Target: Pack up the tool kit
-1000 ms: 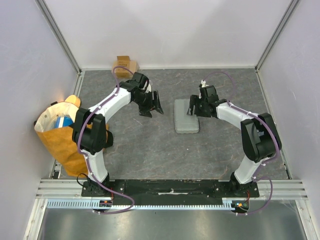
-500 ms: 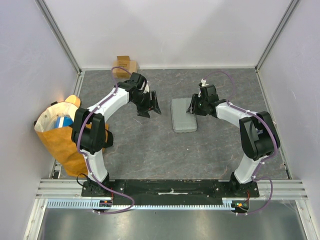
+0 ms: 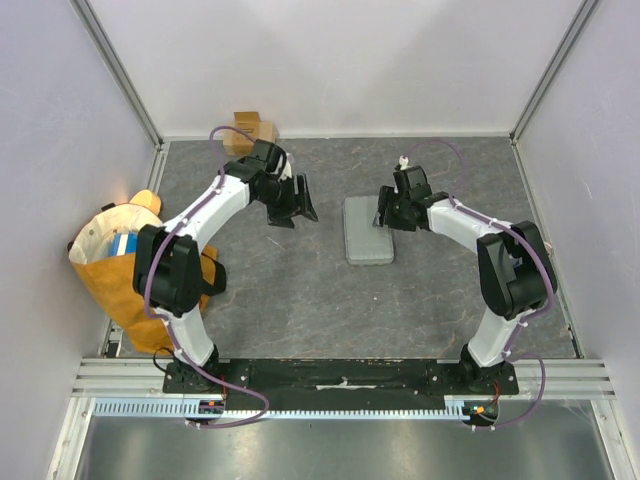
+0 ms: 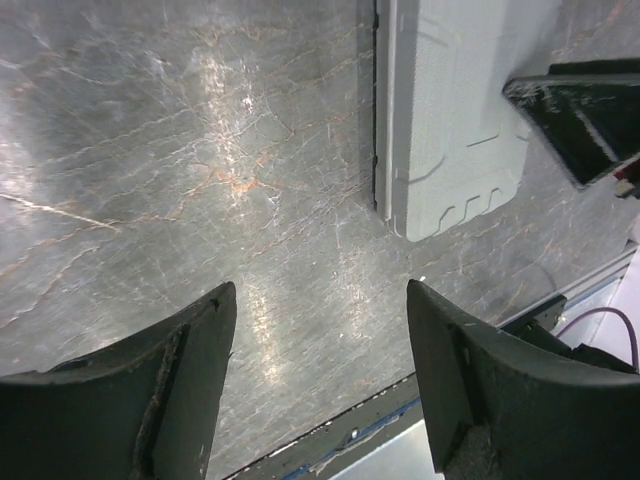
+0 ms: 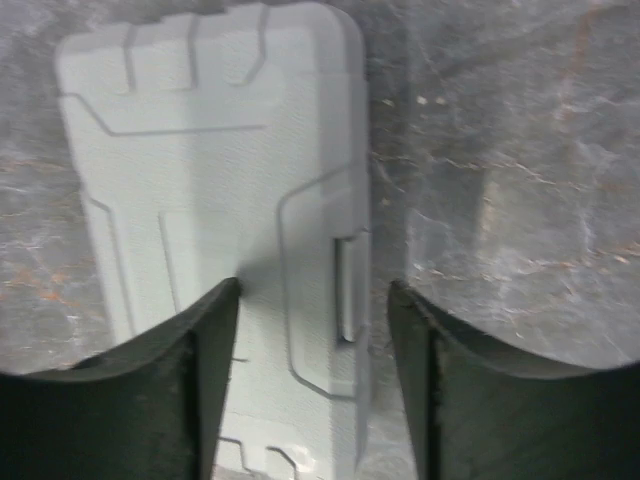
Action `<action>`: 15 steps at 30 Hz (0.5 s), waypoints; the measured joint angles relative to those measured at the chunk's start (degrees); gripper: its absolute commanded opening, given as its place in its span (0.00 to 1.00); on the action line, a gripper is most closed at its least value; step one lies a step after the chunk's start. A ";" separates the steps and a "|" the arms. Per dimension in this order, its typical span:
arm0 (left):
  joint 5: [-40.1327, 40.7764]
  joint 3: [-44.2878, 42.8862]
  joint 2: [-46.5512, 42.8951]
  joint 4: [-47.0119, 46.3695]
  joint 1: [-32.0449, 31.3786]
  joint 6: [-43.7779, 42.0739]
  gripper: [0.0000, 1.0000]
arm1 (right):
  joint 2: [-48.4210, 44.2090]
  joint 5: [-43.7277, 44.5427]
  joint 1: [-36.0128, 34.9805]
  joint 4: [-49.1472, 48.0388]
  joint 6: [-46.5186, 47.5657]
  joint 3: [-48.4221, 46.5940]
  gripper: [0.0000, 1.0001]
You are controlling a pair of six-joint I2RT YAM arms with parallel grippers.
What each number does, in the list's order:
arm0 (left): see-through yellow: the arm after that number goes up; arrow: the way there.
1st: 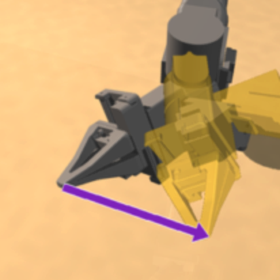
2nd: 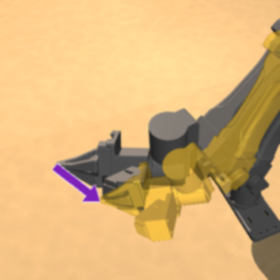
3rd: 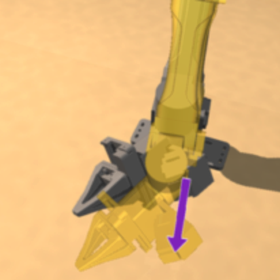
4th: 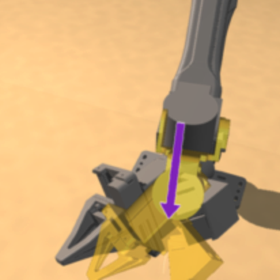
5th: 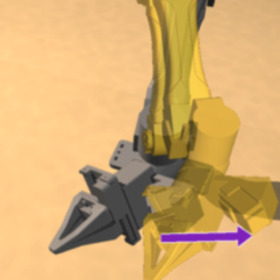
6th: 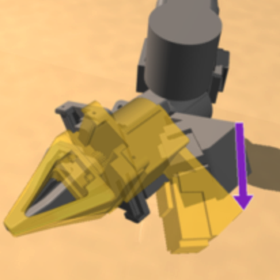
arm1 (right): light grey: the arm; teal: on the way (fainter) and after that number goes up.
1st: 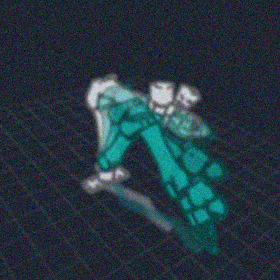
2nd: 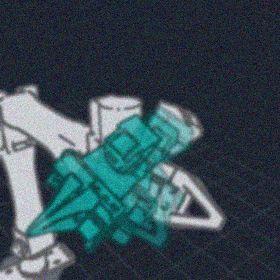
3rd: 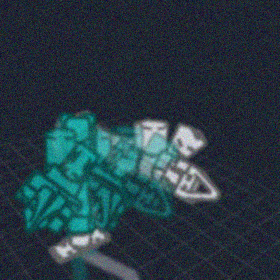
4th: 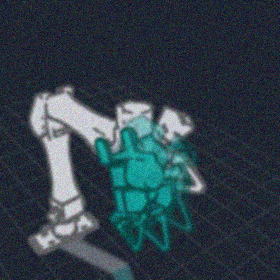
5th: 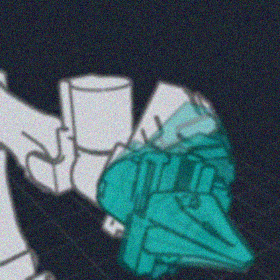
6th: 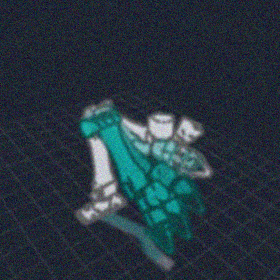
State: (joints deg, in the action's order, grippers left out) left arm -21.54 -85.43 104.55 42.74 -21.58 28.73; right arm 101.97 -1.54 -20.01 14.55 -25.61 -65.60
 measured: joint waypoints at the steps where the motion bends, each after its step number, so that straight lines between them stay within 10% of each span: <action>1: 0.59 0.00 -0.90 0.02 0.07 -0.20 0.80 | -0.04 0.98 -0.17 0.92 -0.26 -0.37 0.82; 5: 5.07 0.00 -6.97 0.00 0.44 -1.60 0.87 | -1.84 7.26 -0.44 7.45 -0.04 -2.08 0.98; 15: 13.46 0.57 -28.96 0.83 0.52 -5.57 0.88 | -28.92 23.17 -0.42 17.20 0.68 -5.64 0.98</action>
State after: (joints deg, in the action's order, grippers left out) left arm -8.08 -84.86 75.59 43.57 -21.06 23.16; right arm 73.06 21.63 -20.43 31.75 -24.93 -71.24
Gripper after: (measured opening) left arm 0.877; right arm 0.982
